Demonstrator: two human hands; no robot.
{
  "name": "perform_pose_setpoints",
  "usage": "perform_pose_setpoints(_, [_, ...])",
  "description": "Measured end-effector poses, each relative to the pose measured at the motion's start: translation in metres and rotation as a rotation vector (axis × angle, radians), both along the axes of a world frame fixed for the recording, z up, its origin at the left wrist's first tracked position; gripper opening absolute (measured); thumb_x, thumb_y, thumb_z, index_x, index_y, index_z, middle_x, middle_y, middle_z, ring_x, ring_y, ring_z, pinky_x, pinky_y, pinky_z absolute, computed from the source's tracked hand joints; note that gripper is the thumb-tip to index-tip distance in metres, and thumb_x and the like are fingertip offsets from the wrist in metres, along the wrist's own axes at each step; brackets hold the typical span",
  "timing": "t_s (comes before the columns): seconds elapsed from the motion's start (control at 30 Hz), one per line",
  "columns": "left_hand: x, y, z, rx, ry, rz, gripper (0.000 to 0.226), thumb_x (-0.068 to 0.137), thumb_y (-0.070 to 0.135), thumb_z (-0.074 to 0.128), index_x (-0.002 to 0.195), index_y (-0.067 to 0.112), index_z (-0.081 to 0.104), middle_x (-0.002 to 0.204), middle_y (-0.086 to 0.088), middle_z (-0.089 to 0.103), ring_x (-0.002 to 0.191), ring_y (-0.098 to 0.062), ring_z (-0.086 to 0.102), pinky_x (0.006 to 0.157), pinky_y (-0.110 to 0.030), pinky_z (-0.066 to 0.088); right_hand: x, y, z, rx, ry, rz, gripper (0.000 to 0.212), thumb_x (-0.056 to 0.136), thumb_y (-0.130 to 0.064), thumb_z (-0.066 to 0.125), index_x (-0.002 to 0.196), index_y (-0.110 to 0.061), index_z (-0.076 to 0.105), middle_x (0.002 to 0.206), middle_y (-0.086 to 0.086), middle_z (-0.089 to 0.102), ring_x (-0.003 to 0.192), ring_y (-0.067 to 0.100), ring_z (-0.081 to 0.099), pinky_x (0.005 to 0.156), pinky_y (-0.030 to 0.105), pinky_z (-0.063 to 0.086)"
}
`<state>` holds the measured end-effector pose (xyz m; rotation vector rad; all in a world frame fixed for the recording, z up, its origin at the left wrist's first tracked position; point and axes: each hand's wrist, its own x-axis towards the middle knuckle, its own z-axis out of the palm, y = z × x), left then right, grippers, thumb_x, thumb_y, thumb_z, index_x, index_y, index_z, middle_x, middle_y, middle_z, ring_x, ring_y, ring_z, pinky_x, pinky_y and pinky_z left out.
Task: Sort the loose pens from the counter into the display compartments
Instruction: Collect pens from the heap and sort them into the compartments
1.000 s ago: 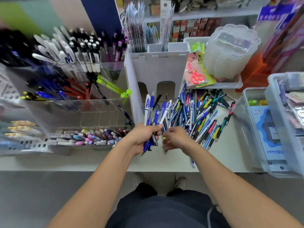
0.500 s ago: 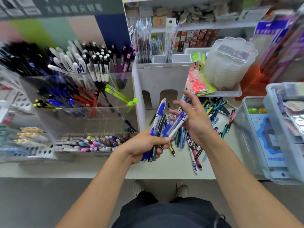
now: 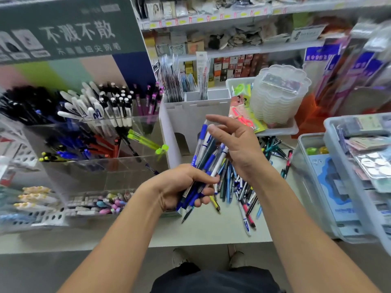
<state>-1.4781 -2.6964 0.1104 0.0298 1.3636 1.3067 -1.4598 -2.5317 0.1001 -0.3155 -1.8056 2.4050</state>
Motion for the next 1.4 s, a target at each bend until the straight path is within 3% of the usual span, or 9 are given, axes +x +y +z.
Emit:
perform_pose_setpoints(0.1, [0.002, -0.008, 0.001, 0.033, 0.044, 0.02, 0.006, 0.097, 0.006, 0.058, 0.093, 0.01, 0.055, 0.061, -0.004, 0.05, 0.047, -0.014, 0.049, 0.037, -0.017, 0.035, -0.006, -0.012, 0.002, 0.04, -0.01, -0.032, 0.015, 0.09, -0.007, 0.072, 0.098, -0.019, 0.076, 0.084, 0.002, 0.065, 0.081, 0.018, 0.063, 0.078, 0.034, 0.055])
perform_pose_setpoints(0.37, [0.003, -0.058, 0.0, 0.165, 0.033, 0.107, 0.008, 0.098, 0.008, 0.057, 0.105, 0.009, 0.06, 0.066, -0.003, 0.049, 0.051, -0.013, 0.049, 0.038, -0.017, 0.031, -0.012, -0.048, 0.014, 0.274, 0.003, 0.152, 0.017, 0.094, -0.013, 0.07, 0.085, -0.001, 0.062, 0.091, 0.028, 0.07, 0.09, 0.043, 0.072, 0.082, 0.063, 0.057])
perform_pose_setpoints(0.57, [0.012, -0.092, 0.003, 0.049, 0.265, 0.258, 0.01, 0.1, 0.013, 0.059, 0.092, 0.014, 0.054, 0.064, -0.002, 0.044, 0.047, -0.015, 0.039, 0.039, -0.022, 0.027, -0.018, -0.069, 0.025, 0.29, 0.019, 0.192, 0.025, 0.107, -0.025, 0.047, 0.105, -0.019, 0.071, 0.105, 0.008, 0.075, 0.095, 0.025, 0.07, 0.088, 0.049, 0.058])
perform_pose_setpoints(0.67, [0.016, -0.113, -0.001, -0.255, 0.65, 0.403, 0.009, 0.097, 0.017, 0.062, 0.092, 0.017, 0.055, 0.064, 0.003, 0.05, 0.05, -0.016, 0.045, 0.049, -0.027, 0.038, -0.019, -0.075, 0.037, 0.559, 0.171, 0.101, 0.011, 0.099, -0.019, 0.063, 0.097, -0.025, 0.071, 0.088, 0.0, 0.073, 0.079, 0.016, 0.066, 0.075, 0.033, 0.057])
perform_pose_setpoints(0.73, [0.018, -0.124, -0.005, -0.436, 0.914, 0.463, 0.011, 0.094, 0.023, 0.064, 0.088, 0.022, 0.055, 0.065, 0.007, 0.053, 0.057, -0.016, 0.05, 0.055, -0.031, 0.043, -0.02, -0.091, 0.045, 0.721, 0.229, 0.215, 0.008, 0.091, -0.017, 0.075, 0.095, -0.023, 0.072, 0.078, -0.001, 0.068, 0.067, 0.015, 0.06, 0.064, 0.026, 0.051])
perform_pose_setpoints(0.87, [0.022, -0.137, -0.01, -0.479, 0.996, 0.581, 0.011, 0.09, 0.021, 0.062, 0.083, 0.02, 0.053, 0.07, -0.001, 0.061, 0.063, -0.021, 0.057, 0.057, -0.036, 0.046, -0.027, -0.131, 0.046, 0.94, 0.229, 0.401, 0.027, 0.082, -0.026, 0.082, 0.107, -0.027, 0.073, 0.086, -0.002, 0.061, 0.068, 0.013, 0.054, 0.064, 0.018, 0.044])
perform_pose_setpoints(1.1, [0.026, -0.149, -0.018, -0.59, 1.023, 0.615, 0.016, 0.086, 0.017, 0.063, 0.086, 0.019, 0.047, 0.069, -0.001, 0.057, 0.063, -0.02, 0.055, 0.053, -0.037, 0.041, -0.04, -0.167, 0.042, 0.643, 0.04, 0.344, 0.02, 0.079, -0.028, 0.086, 0.08, -0.014, 0.073, 0.059, -0.002, 0.053, 0.055, 0.008, 0.044, 0.056, 0.026, 0.04])
perform_pose_setpoints(1.23, [0.022, -0.147, -0.022, -0.366, 0.818, 0.663, 0.018, 0.089, 0.019, 0.066, 0.083, 0.023, 0.049, 0.064, 0.006, 0.052, 0.057, -0.017, 0.051, 0.053, -0.032, 0.043, -0.044, -0.172, 0.045, 0.459, -0.062, 0.374, 0.013, 0.084, -0.015, 0.081, 0.077, -0.008, 0.072, 0.067, 0.01, 0.057, 0.059, 0.011, 0.047, 0.059, 0.022, 0.042])
perform_pose_setpoints(1.4, [0.023, -0.153, -0.028, -0.155, 0.577, 0.687, 0.01, 0.096, 0.012, 0.065, 0.094, 0.014, 0.055, 0.061, 0.002, 0.048, 0.048, -0.017, 0.041, 0.042, -0.021, 0.035, -0.05, -0.154, 0.06, 0.073, -0.167, 0.306, 0.006, 0.085, -0.02, 0.073, 0.083, -0.017, 0.068, 0.085, 0.003, 0.073, 0.065, 0.01, 0.059, 0.051, 0.016, 0.045])
